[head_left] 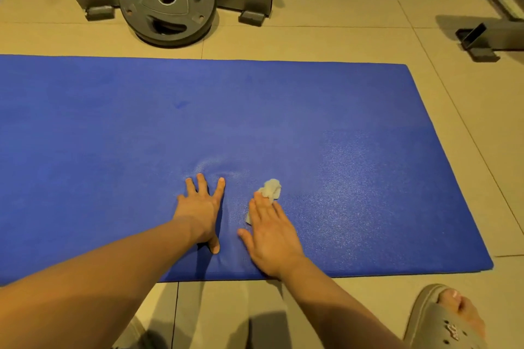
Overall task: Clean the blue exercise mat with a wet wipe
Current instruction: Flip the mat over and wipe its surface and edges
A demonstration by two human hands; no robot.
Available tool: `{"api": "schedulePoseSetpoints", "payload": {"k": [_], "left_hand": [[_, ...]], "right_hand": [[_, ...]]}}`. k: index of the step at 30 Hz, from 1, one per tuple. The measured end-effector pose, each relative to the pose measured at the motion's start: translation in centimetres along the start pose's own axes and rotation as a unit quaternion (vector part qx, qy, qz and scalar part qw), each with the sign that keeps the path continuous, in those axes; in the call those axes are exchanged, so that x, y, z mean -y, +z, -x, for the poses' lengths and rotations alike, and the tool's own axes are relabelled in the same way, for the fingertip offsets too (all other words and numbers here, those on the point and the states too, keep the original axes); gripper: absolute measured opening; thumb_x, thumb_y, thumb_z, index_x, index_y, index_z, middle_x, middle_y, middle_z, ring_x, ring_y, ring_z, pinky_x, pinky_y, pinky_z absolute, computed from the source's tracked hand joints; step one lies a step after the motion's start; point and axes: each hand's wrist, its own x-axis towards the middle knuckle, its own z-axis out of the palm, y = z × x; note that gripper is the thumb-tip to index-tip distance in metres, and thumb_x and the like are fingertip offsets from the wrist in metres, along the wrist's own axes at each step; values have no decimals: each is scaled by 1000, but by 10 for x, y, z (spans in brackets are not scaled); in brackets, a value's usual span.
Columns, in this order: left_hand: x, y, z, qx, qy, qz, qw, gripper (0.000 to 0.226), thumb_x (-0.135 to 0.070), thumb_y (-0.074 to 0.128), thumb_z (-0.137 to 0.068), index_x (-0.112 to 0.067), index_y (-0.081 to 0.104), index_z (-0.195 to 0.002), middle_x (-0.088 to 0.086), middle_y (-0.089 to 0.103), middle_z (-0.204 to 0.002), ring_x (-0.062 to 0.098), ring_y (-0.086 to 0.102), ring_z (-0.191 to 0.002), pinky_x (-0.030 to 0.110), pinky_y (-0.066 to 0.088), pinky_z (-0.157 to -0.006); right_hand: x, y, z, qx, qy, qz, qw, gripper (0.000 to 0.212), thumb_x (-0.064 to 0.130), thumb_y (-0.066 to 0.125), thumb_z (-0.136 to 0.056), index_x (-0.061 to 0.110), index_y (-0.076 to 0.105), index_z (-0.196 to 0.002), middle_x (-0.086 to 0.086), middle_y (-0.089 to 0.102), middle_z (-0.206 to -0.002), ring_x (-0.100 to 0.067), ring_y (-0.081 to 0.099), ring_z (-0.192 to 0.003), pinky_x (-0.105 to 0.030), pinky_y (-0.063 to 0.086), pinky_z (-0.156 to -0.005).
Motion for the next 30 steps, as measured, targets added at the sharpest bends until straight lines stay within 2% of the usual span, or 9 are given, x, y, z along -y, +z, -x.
{"api": "schedulePoseSetpoints", "payload": {"k": [3, 7, 12, 16, 20, 23, 25, 27, 30], "left_hand": [[0, -1, -1, 1, 2, 4, 1000, 167, -70, 90, -50, -21, -27, -157, 29, -18, -164, 56, -6, -151, 61, 30, -118], [2, -1, 1, 3, 0, 11, 1000, 167, -71, 90, -50, -25, -31, -155, 27, -20, -164, 54, -9, -151, 60, 26, -119], [1, -2, -2, 9, -12, 20, 1000, 169, -70, 91, -49, -29, -36, -152, 25, -22, -165, 52, -13, -152, 60, 24, -120], [1, -1, -3, 13, -18, 13, 1000, 170, -71, 90, -49, -30, -40, -150, 24, -23, -164, 51, -12, -152, 60, 24, -120], [-1, -3, -4, 18, -22, 12, 1000, 168, -72, 89, -51, -31, -42, -148, 23, -25, -164, 50, -14, -152, 59, 22, -121], [-1, -6, -2, 23, -19, 18, 999, 170, -69, 91, -49, -31, -41, -149, 24, -24, -164, 51, -14, -152, 60, 22, -120], [0, -6, -2, 23, -19, 26, 999, 171, -68, 93, -47, -31, -39, -151, 25, -23, -164, 52, -13, -152, 61, 22, -120], [-1, -6, -2, 20, -17, 28, 999, 171, -68, 93, -47, -31, -37, -152, 25, -22, -164, 52, -12, -152, 62, 22, -120], [-1, -6, -2, 18, -14, 30, 999, 170, -67, 93, -48, -31, -37, -152, 25, -23, -164, 52, -13, -152, 62, 20, -121]], "right_hand": [[-67, -10, 14, -37, 41, 40, 998, 65, 44, 18, -105, 7, 28, -158, -10, 19, -167, -25, 15, -156, -49, 21, -124], [-131, -22, 40, -82, 144, -8, 986, 53, 29, 29, -109, 14, 27, -159, 0, 17, -168, -18, 15, -156, -45, 14, -126], [-84, -16, 14, -124, 231, -46, 964, 53, 25, 41, -106, 1, 35, -153, -14, 24, -165, -30, 20, -154, -46, 20, -124], [-9, -5, -15, -90, 152, -78, 981, 65, 32, 46, -104, -2, 26, -156, -18, 17, -166, -33, 14, -155, -45, 14, -126], [24, 3, -29, -43, 38, -92, 994, 62, 28, 42, -106, 3, 22, -159, -13, 11, -169, -28, 8, -156, -44, 8, -127], [-4, -12, -26, -9, 23, -147, 989, 63, 15, 45, -102, 9, 20, -160, -9, 22, -166, -33, 31, -148, -45, 33, -118], [-32, -26, -16, -24, 59, -170, 983, 72, 1, 49, -94, 12, 22, -159, -8, 28, -164, -37, 45, -137, -46, 43, -107], [-58, -40, -4, -50, 93, -155, 982, 74, -5, 52, -91, 14, 27, -159, -3, 24, -167, -32, 43, -141, -45, 41, -112], [-78, -51, 4, -159, 80, -133, 975, 52, -1, 61, -92, 9, 55, -143, -4, 44, -157, -29, 48, -139, -38, 37, -114]]}}
